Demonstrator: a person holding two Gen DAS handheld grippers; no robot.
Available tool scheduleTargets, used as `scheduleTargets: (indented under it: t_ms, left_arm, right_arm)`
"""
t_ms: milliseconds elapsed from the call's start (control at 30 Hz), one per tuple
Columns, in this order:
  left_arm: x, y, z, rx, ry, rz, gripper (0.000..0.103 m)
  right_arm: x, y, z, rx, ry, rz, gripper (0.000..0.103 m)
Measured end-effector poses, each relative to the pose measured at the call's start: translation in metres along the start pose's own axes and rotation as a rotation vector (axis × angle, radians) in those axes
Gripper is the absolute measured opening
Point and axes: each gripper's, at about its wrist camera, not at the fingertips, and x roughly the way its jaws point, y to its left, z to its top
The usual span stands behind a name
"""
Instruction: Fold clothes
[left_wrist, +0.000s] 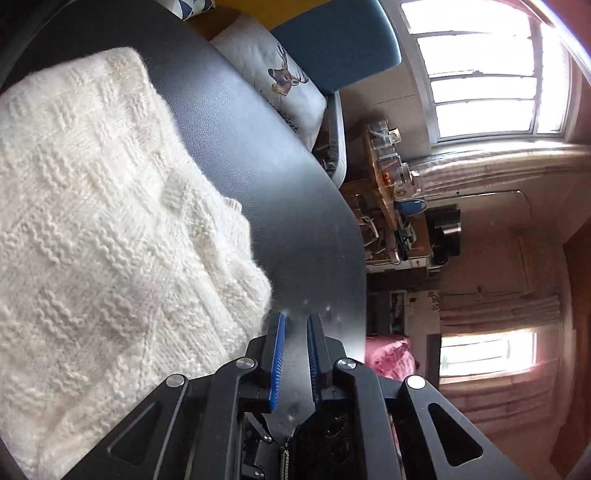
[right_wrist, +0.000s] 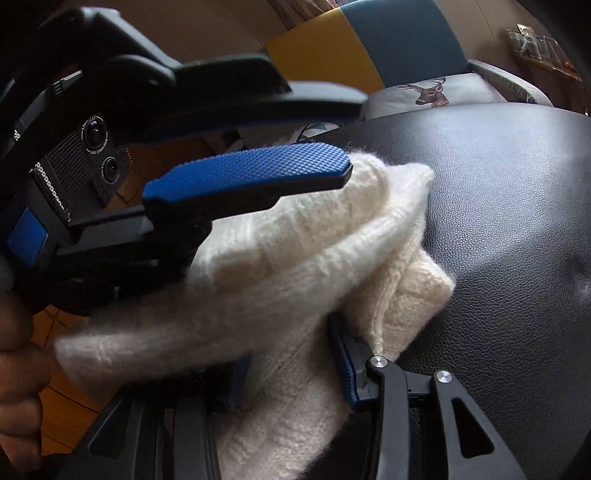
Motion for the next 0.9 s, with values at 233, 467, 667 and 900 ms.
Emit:
scheduleTargets:
  t_ms: [233, 467, 667, 900]
  left_arm:
    - [-0.050, -0.025, 0.000, 0.079, 0.017, -0.138, 0.046]
    - [-0.173, 0.025, 0.021, 0.172, -0.234, -0.018, 0.061]
    - [-0.208, 0.104, 0.002, 0.263, -0.274, 0.210, 0.062]
    - [-0.191, 0.112, -0.026, 0.459, -0.191, 0.091, 0.062]
  right_arm:
    - [-0.044, -0.016, -0.020, 0.047, -0.010, 0.026, 0.041]
    - [-0.089, 0.017, -0.008, -0.065, -0.024, 0.094, 0.050]
    - [-0.057, 0.111, 0.012, -0.348, 0.119, 0.168, 0.066]
    - [-0.002, 0.129, 0.018, -0.357, 0.303, 0.170, 0.066]
